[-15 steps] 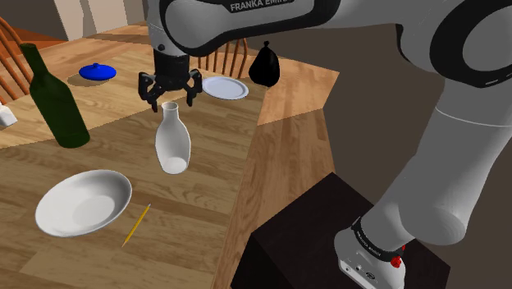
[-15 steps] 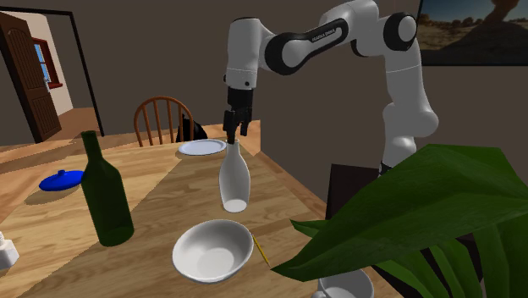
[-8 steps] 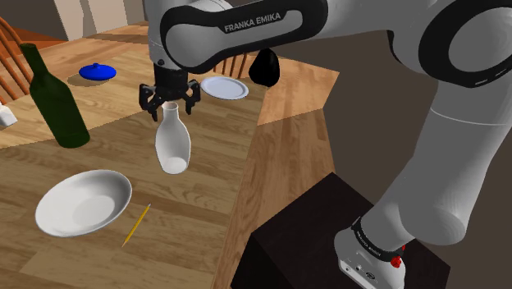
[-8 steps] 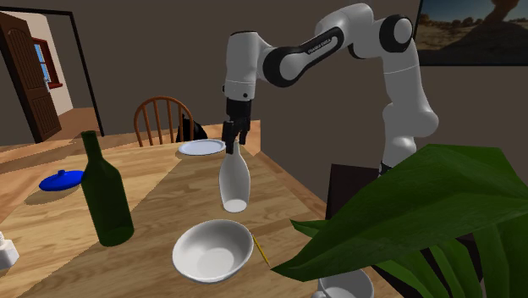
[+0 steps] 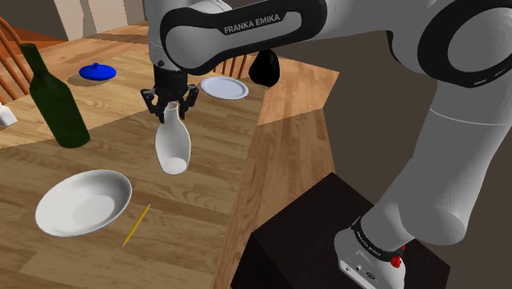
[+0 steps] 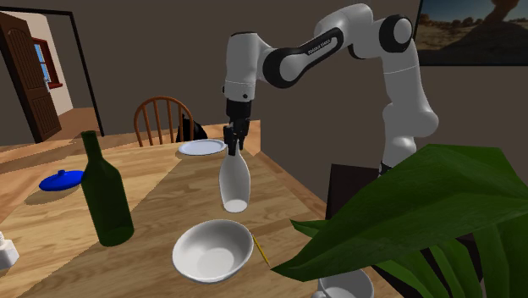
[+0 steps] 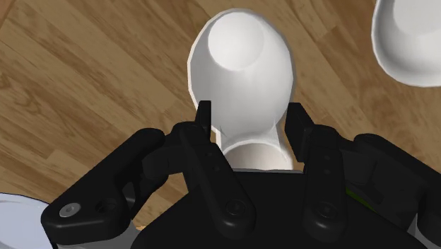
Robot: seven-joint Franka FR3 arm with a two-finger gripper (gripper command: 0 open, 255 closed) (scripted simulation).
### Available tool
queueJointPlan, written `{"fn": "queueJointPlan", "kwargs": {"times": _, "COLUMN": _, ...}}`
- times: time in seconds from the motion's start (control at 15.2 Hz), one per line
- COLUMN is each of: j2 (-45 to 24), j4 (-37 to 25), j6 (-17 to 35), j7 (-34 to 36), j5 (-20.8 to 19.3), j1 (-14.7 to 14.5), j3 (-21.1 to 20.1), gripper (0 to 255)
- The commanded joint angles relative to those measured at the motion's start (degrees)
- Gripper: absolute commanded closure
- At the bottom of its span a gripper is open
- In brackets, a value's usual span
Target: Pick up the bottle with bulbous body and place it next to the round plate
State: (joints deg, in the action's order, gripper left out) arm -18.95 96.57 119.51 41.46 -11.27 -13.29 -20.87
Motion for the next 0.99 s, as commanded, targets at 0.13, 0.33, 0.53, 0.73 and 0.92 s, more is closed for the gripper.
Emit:
{"fn": "queueJointPlan", "kwargs": {"times": 0.13, "j2": 0.0, "j4": 0.0, "j6": 0.01, "j7": 0.0, "j5": 0.0, "j1": 0.0, "j3": 0.0, "gripper": 255}}
{"fn": "queueJointPlan", "kwargs": {"times": 0.33, "j2": 0.0, "j4": 0.0, "j6": 0.0, "j7": 0.0, "j5": 0.0, "j1": 0.0, "j3": 0.0, "gripper": 255}}
{"fn": "queueJointPlan", "kwargs": {"times": 0.53, "j2": 0.22, "j4": -0.47, "j6": -0.67, "j7": -0.12, "j5": 0.14, "j1": 0.01, "j3": -0.05, "gripper": 255}}
{"fn": "queueJointPlan", "kwargs": {"times": 0.73, "j2": 0.8, "j4": -2.01, "j6": -2.73, "j7": -0.45, "j5": 0.5, "j1": 0.03, "j3": -0.19, "gripper": 255}}
{"fn": "queueJointPlan", "kwargs": {"times": 0.92, "j2": 1.27, "j4": -3.69, "j6": -4.84, "j7": -0.75, "j5": 0.81, "j1": 0.02, "j3": -0.31, "gripper": 255}}
